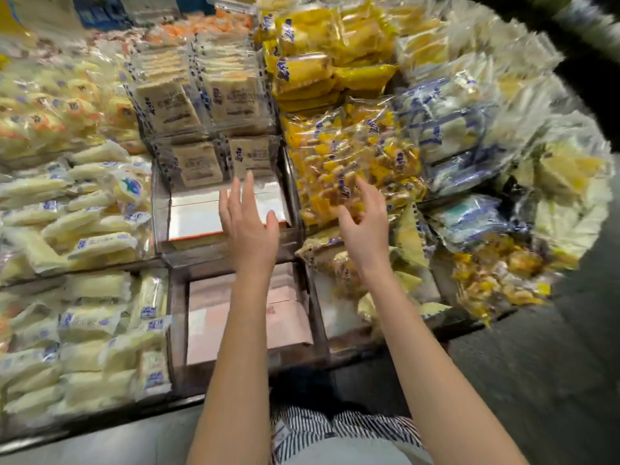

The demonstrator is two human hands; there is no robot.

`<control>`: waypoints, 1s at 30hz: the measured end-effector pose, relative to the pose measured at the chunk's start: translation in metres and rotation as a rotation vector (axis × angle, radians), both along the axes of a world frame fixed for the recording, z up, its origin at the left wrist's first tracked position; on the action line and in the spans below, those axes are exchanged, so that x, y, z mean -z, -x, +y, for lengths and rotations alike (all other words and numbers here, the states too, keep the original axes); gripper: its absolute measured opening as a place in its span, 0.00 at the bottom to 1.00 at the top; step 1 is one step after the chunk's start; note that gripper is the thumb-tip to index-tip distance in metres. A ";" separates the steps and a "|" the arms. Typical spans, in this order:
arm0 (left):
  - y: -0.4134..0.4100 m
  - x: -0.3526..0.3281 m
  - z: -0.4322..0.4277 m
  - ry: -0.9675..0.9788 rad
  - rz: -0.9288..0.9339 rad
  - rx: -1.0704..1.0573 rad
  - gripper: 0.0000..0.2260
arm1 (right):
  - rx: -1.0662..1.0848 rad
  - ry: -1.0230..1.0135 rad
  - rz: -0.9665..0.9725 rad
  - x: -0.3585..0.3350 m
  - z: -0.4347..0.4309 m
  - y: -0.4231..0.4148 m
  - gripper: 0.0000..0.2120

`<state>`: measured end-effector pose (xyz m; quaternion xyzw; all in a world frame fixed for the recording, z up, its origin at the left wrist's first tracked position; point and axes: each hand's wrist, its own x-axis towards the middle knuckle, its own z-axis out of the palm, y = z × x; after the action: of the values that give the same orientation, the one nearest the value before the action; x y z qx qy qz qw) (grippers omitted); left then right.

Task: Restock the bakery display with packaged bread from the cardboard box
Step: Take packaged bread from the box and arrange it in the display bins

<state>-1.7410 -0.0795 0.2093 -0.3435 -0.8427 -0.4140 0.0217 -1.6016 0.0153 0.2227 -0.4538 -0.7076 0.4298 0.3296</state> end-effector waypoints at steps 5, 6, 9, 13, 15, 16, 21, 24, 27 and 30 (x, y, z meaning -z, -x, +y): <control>-0.117 -0.016 0.034 0.046 0.040 0.132 0.28 | 0.088 -0.019 -0.038 -0.007 0.014 -0.145 0.26; -0.145 -0.016 0.043 0.041 0.032 0.186 0.29 | 0.129 -0.007 -0.054 -0.007 0.018 -0.176 0.26; -0.234 -0.013 0.076 0.023 -0.050 0.346 0.28 | 0.246 0.062 -0.165 -0.002 0.033 -0.268 0.26; -0.353 -0.011 0.121 0.052 -0.033 0.665 0.27 | 0.446 0.207 -0.322 -0.002 0.046 -0.392 0.30; -0.407 -0.011 0.138 0.075 -0.001 0.820 0.27 | 0.541 0.255 -0.331 -0.004 0.043 -0.447 0.31; -0.433 -0.012 0.145 0.098 0.006 0.889 0.27 | 0.587 0.272 -0.333 -0.004 0.039 -0.471 0.31; -0.553 -0.004 0.177 0.170 0.153 1.198 0.28 | 0.879 0.370 -0.417 -0.003 0.018 -0.573 0.31; -0.625 0.003 0.189 0.230 0.200 1.343 0.27 | 1.037 0.400 -0.417 -0.002 0.007 -0.632 0.31; -0.695 0.005 0.201 0.243 0.233 1.483 0.27 | 1.176 0.437 -0.393 -0.001 0.000 -0.689 0.31; -0.761 0.008 0.219 0.264 0.239 1.614 0.28 | 1.285 0.478 -0.372 0.005 0.005 -0.743 0.31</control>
<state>-0.9800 0.1398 0.2016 -0.8844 -0.3707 -0.1606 -0.2336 -0.8586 0.0205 0.2177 -0.9071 -0.2310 0.2093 0.2828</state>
